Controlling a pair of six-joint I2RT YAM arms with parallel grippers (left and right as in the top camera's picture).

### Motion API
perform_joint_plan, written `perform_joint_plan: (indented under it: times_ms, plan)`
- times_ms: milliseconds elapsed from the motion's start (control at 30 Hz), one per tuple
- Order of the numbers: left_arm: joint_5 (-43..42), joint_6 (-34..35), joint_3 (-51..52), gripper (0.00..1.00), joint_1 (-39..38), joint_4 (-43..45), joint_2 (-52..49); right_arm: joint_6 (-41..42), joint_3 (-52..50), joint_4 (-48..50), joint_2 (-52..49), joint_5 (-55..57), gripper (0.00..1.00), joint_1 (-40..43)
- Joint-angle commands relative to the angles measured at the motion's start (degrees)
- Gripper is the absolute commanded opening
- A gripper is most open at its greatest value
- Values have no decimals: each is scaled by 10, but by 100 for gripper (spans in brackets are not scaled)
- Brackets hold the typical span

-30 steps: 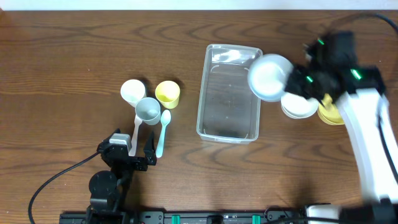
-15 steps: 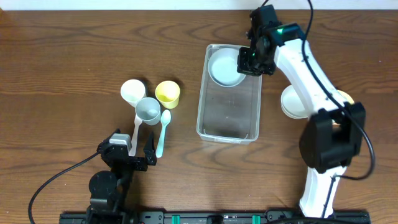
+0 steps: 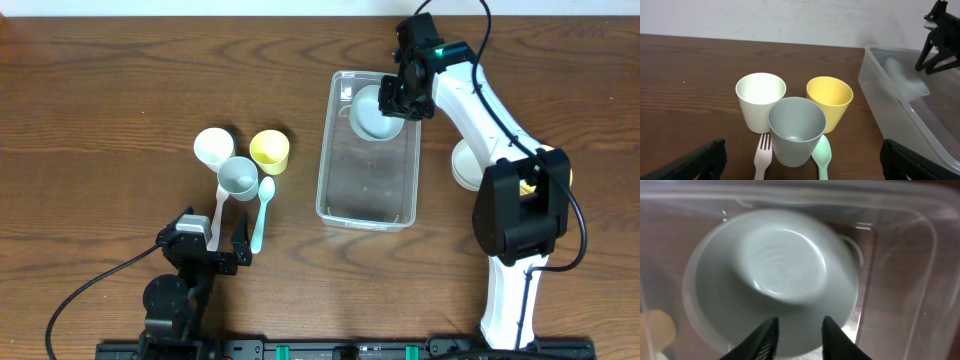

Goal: Pack container
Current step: 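Carry the light blue bowl into the container and release, then move right gripper back and grasp the yellow bowl rim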

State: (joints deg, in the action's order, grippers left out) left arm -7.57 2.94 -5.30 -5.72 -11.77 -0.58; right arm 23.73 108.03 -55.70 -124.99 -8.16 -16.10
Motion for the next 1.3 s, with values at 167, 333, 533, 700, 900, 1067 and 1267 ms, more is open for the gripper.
perform_joint_plan:
  times_ms: [167, 333, 533, 700, 900, 1067, 1267]
  plan:
    - [-6, -3, 15, 98, 3, -4, 3, -67, 73, -94, 129, 10, 42, 28]
    - [-6, -3, 15, 98, 3, -4, 3, -66, 74, -179, 219, 86, 52, 103]
    - [-6, -3, 15, 98, 3, -4, 3, -54, 59, -260, 232, 98, 71, 235]
    - [-6, -3, 15, 98, 3, -4, 3, -53, -51, -217, 230, 97, 72, 330]
    - [-6, -3, 15, 98, 3, -4, 3, -52, -226, -98, 230, 95, 73, 411]
    - [-6, -3, 15, 98, 3, -4, 3, -34, -337, -11, 230, 86, 66, 465]
    - [-6, -3, 15, 98, 3, -4, 3, -28, -397, 58, 230, 62, 61, 479]
